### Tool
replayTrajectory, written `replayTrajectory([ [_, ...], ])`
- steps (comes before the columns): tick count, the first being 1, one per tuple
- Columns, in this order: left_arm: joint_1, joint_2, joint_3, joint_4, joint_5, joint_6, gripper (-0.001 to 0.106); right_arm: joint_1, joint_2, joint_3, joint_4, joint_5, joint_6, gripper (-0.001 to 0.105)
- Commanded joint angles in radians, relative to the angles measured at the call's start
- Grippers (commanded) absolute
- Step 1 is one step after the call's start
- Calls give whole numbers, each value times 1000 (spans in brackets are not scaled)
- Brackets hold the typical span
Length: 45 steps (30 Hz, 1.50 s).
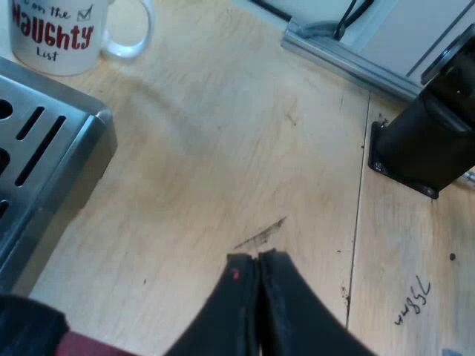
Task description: Put the handle in the coffee machine
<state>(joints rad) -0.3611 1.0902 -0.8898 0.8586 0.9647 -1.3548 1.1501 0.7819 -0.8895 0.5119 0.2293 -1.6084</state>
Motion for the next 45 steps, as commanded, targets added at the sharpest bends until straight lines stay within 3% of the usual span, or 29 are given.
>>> replayTrajectory([
  [1, 6, -9, -4, -7, 18, 1, 0, -5, -7, -8, -6, -3, -3, 69],
  [5, 29, -35, -4, 13, 7, 1, 0, -5, -7, -8, -6, -3, -3, 69],
  [7, 57, -81, -4, 43, -49, 1, 0, -5, -7, -8, -6, -3, -3, 69],
  [16, 123, -188, -4, 186, -184, 69, 0, -5, -7, -8, -6, -3, -3, 69],
  [21, 152, -257, -4, 184, -221, 51, 0, -5, -7, -8, -6, -3, -3, 69],
  [27, 153, -335, -4, 186, -335, 49, 0, -5, -7, -8, 6, -5, -3, 69],
  [33, 153, -437, -4, 242, -380, 27, 2, -5, -7, -8, 125, -10, 64, 69],
  [36, 153, -464, -4, 265, -407, 24, 11, -5, -7, -10, 197, -38, 71, 69],
  [40, 187, -491, -4, 300, -445, 28, 47, -7, -7, -22, 230, -55, 71, 69],
  [45, 231, -501, -10, 321, -445, 28, 76, -34, -7, -44, 234, -61, 72, 69],
])
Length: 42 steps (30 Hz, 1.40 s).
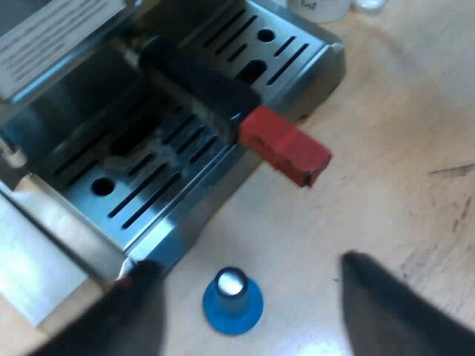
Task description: Put the handle in the coffee machine
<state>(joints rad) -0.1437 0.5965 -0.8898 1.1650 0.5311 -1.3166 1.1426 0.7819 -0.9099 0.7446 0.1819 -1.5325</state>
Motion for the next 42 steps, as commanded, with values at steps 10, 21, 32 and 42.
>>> replayTrajectory([
  [10, 31, -7, -153, 25, -22, -45, 87, -227, -7, -113, 68, -113, -15, 69],
  [21, 31, 43, -288, -23, -138, -174, 87, -540, -7, -301, 295, -232, -81, 69],
  [32, 122, 46, -303, -9, -142, -178, 87, -873, -7, -335, 536, -277, -229, 69],
  [42, 133, -72, -303, -4, -142, -178, 87, -1140, -44, -332, 607, -274, -320, 69],
])
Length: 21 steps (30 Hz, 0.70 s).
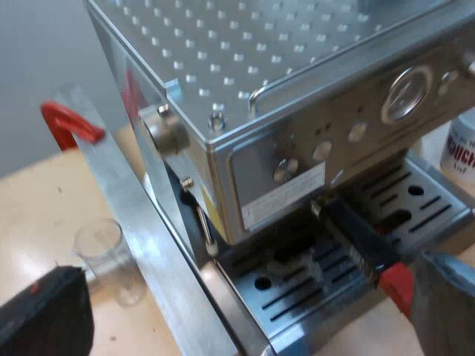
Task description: Put the handle in the coffee machine
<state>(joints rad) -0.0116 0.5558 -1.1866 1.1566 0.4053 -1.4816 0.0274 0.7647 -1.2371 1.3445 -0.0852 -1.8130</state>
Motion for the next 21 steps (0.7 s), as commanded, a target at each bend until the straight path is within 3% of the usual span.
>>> replayTrajectory([
  [1, 1, -51, -6, 8, -16, -13, 87, -31, -41, -5, 7, 2, -57, 69],
  [8, 1, -153, 14, 36, -16, -13, 87, -36, -153, 1, -16, 6, -69, 69],
  [21, 1, -440, 188, 53, -16, -11, 87, -36, -506, 109, -32, 4, -69, 69],
])
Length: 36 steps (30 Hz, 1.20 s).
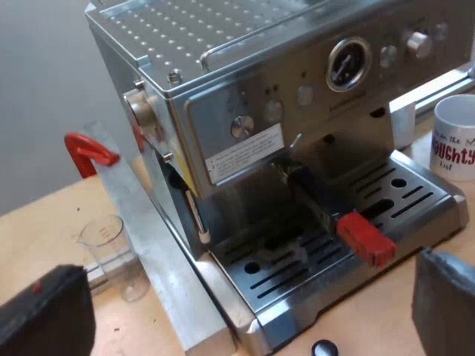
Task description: Put the handle in the coffee machine
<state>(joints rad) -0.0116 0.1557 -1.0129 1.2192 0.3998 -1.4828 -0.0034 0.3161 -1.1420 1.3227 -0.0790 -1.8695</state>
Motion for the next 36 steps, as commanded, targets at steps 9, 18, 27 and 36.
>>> replayTrajectory([
  [9, 1, -204, 66, 40, -6, -10, 87, -5, -303, 95, -10, -2, -12, 69],
  [18, 1, -313, 66, 169, -6, 8, 87, -3, -373, 105, 33, -51, -39, 69],
  [27, 3, -310, 73, 190, -2, 3, 87, -3, -373, 105, 2, -84, -39, 69],
  [36, 3, -310, 159, 1, -91, -108, 87, -3, -373, 147, -184, -85, -36, 69],
])
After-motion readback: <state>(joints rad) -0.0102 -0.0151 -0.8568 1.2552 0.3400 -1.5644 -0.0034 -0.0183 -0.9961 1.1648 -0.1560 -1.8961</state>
